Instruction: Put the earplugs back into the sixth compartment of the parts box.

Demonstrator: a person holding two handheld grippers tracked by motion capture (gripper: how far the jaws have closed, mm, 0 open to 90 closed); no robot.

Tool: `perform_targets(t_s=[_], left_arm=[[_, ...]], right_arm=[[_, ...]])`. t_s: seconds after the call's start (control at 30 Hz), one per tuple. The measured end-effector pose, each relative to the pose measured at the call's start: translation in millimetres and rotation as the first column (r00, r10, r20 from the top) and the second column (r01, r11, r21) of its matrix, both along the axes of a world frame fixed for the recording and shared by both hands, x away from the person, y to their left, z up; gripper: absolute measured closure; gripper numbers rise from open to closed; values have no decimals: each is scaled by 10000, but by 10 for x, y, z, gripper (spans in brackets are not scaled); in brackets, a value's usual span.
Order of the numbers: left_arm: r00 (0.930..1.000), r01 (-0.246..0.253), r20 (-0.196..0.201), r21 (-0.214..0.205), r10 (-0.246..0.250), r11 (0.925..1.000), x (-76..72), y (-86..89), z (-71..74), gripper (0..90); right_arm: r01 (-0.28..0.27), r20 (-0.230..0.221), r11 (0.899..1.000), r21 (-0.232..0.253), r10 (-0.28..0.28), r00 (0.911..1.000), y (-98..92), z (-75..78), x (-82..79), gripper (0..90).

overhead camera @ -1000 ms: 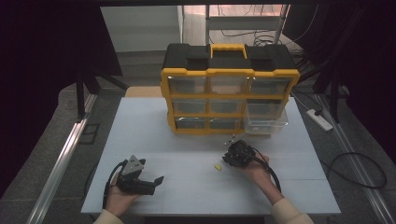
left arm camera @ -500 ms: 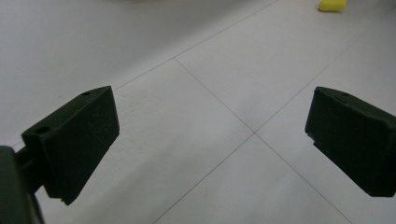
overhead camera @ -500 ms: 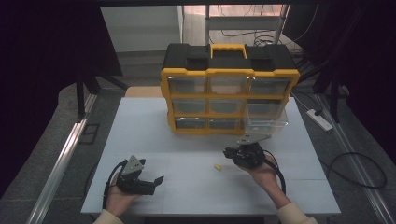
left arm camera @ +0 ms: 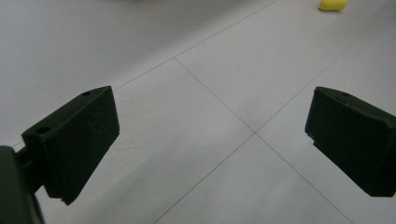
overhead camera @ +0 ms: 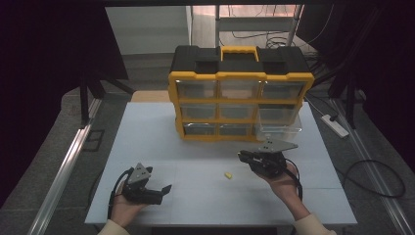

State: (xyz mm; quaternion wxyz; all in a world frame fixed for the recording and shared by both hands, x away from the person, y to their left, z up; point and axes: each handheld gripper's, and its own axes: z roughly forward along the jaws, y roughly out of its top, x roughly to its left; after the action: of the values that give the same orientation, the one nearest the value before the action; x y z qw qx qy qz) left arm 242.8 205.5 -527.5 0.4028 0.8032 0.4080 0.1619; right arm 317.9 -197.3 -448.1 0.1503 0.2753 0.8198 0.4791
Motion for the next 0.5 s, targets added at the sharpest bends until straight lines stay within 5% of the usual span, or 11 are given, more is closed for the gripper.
perform_targets(t_s=[0.5], left_arm=[[10000,-6,55,-18,6,10000,-1,3,3,27]], right_arm=[[-77,748,9951,986,3,9972,-122,334,-79,804]])
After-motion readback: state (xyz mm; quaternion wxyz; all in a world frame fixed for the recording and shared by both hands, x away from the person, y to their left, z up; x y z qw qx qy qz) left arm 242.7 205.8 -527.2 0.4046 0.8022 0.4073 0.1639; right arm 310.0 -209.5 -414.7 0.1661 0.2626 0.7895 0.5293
